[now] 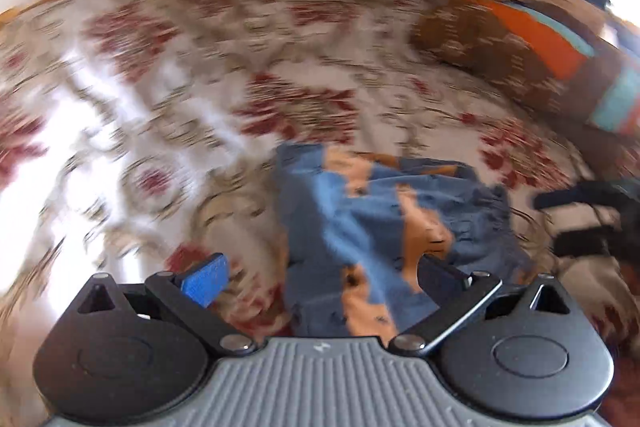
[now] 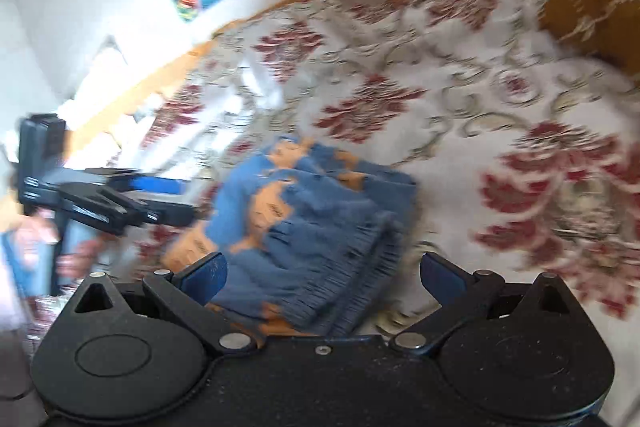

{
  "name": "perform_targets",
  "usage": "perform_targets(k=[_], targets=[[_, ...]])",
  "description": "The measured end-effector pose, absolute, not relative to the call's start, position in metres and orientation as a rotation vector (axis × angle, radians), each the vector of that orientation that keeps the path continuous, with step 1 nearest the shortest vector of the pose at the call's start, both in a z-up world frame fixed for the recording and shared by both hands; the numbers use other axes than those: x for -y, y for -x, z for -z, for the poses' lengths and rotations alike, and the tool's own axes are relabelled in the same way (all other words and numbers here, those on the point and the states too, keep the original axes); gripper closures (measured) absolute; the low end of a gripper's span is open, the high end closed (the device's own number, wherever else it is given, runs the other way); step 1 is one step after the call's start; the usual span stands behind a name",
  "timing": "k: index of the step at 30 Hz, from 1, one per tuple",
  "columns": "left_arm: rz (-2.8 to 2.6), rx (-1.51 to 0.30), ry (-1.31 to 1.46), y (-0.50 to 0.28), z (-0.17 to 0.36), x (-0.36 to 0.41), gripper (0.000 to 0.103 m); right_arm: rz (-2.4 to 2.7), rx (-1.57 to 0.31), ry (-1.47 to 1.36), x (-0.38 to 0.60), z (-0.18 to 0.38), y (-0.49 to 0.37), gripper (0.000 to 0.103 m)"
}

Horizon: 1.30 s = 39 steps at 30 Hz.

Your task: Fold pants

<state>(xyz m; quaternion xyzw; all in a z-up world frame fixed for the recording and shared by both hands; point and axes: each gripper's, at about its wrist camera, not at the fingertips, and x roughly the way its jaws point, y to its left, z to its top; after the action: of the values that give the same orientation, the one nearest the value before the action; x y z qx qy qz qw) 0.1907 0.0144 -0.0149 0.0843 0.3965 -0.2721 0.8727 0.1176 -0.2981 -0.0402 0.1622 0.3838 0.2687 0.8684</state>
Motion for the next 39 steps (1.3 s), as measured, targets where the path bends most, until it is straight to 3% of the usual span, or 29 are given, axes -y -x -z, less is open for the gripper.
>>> perform_targets(k=[5,9,12,15,17,18,23,29,39], targets=[[0.682,-0.994,-0.153,-0.233,0.037,-0.010,0.000,-0.584,-0.887,-0.444,0.313,0.065,-0.140,0.001],[0.709,-1.088,0.056,-0.261,0.054,-0.028,0.001,-0.636,-0.875,-0.567,0.328,0.077,-0.149,0.001],[0.704,-1.100,0.182,-0.272,0.061,-0.043,0.012,-0.679,-0.873,-0.600,0.332,0.078,-0.160,0.001],[0.704,-1.091,0.193,-0.273,0.062,-0.047,0.027,-0.671,-0.872,-0.601,0.334,0.079,-0.163,0.019],[0.727,-1.090,0.182,-0.270,0.062,-0.045,0.034,-0.644,-0.880,-0.586,0.333,0.081,-0.161,0.041],[0.736,-1.097,0.175,-0.268,0.062,-0.045,0.041,-0.630,-0.878,-0.564,0.330,0.082,-0.158,0.045],[0.694,-1.083,0.152,-0.258,0.063,-0.041,0.055,-0.600,-0.878,-0.506,0.320,0.080,-0.151,0.072],[0.619,-1.084,0.273,-0.248,0.060,-0.047,0.073,-0.593,-0.874,-0.471,0.315,0.067,-0.154,0.085],[0.383,-1.110,0.474,-0.199,0.048,-0.065,0.076,-0.680,-0.948,-0.357,0.296,0.043,-0.180,0.087]])
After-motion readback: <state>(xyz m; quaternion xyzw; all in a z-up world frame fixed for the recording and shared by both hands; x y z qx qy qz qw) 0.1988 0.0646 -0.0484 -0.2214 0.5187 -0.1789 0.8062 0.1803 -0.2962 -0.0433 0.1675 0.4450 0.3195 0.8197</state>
